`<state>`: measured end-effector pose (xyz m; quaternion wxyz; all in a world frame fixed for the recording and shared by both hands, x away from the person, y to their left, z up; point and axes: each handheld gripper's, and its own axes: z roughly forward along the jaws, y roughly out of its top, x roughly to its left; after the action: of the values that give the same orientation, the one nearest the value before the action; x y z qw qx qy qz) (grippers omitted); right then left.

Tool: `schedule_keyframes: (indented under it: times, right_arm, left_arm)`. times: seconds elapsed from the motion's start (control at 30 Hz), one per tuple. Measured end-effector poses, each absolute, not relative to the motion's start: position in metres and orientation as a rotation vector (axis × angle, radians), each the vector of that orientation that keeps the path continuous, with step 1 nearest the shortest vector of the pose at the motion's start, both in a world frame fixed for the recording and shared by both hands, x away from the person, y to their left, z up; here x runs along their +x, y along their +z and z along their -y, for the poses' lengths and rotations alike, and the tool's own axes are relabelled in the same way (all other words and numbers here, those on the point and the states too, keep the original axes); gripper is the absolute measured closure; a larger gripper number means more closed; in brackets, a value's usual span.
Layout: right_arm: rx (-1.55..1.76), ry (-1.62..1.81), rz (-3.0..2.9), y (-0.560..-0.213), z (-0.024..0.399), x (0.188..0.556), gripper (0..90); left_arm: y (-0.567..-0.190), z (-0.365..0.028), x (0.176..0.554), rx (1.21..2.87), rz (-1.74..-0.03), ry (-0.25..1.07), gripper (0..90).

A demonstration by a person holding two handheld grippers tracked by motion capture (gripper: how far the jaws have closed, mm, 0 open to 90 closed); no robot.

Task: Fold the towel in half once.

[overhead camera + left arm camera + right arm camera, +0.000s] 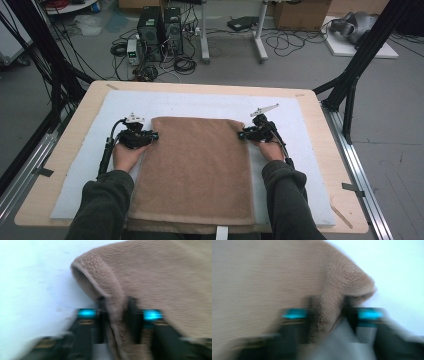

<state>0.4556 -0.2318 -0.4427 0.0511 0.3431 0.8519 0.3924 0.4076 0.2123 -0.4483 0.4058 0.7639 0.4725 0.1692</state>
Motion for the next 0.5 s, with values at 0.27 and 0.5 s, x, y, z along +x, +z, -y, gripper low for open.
schedule_keyframes:
  times: [0.27,0.5]
  right_arm:
    - [0.918,1.086,-2.453,-0.403,0.217,0.456,83.2]
    - [0.919,1.109,-2.298,-0.352,0.224,0.474,53.6]
  left_arm:
    - [-0.402,-0.207,0.42,1.901,-1.134,0.608,84.0]
    - [-0.36,-0.209,0.437,1.865,-1.146,0.765,58.1]
